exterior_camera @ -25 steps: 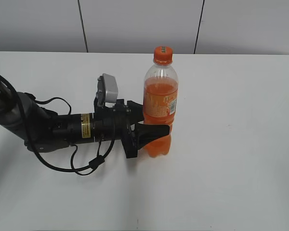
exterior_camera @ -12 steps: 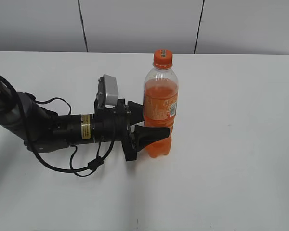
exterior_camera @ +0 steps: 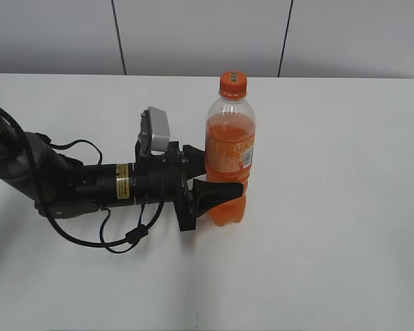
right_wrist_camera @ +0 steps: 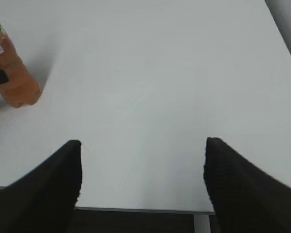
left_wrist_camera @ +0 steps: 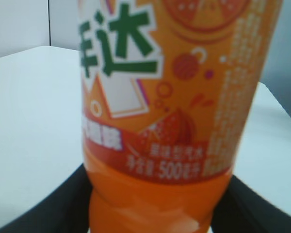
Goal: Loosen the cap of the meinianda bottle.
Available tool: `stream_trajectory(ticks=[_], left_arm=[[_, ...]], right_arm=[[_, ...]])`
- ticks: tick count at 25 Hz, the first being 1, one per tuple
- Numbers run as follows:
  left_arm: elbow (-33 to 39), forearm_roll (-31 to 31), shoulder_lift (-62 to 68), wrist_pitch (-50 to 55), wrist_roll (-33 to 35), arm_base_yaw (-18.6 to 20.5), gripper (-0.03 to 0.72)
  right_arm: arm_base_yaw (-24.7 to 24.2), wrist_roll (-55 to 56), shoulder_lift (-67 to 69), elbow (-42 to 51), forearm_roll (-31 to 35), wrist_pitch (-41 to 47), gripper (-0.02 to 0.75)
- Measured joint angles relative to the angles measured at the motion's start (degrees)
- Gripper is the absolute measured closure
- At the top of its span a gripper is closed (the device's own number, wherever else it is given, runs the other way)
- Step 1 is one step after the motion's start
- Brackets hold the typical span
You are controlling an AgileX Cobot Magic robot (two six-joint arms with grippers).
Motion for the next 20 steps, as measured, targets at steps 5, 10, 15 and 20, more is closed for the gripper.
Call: stream_trajectory(ticks=[5,10,15,20], left_arm=[[0.0,0.0,0.0,-0.05,0.05,0.0,0.276],[0.0,0.0,0.0,0.0,0.06,0.0,0.276],[0.0,-0.05,0.0,0.0,0.11,0.0,0.276],[0.0,-0.05,0.0,0.0,0.11,0.0,0.276]], right_arm=[[0.0,1.17,0.0,0.0,1.13,-0.52,0.15],[0.0,0.33,3.98,-4.0,4.26,-1.26,0.15],[0.0,-2.59,19.98,-12.7,9.31,-0.6,0.15],[0.0,-3.23,37.71,-23.29,13.85,2.95,0.15]])
